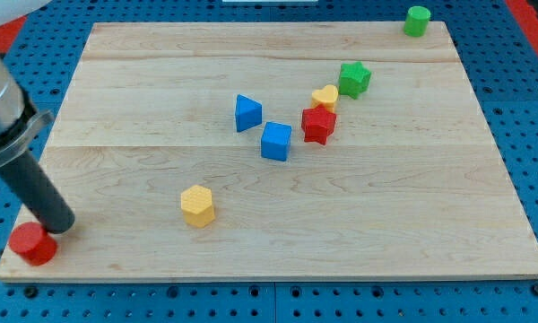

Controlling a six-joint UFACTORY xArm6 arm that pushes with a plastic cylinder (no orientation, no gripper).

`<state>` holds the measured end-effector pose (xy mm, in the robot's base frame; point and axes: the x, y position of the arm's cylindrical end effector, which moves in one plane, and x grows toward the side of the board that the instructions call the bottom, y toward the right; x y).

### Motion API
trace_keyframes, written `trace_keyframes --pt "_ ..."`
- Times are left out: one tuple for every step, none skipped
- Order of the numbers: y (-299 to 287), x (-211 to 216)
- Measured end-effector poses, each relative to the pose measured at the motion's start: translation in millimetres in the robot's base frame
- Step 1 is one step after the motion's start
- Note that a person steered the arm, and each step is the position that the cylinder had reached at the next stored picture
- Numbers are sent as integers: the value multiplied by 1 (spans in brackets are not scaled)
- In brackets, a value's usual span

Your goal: Point your arm towards the yellow hexagon

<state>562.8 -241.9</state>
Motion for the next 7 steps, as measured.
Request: trace_keyframes --pt "-1 6" --pt "0 -14" --pt "5 -37" --pt "5 -37" --pt "7 -42" --pt "16 -43" --pt "31 -43"
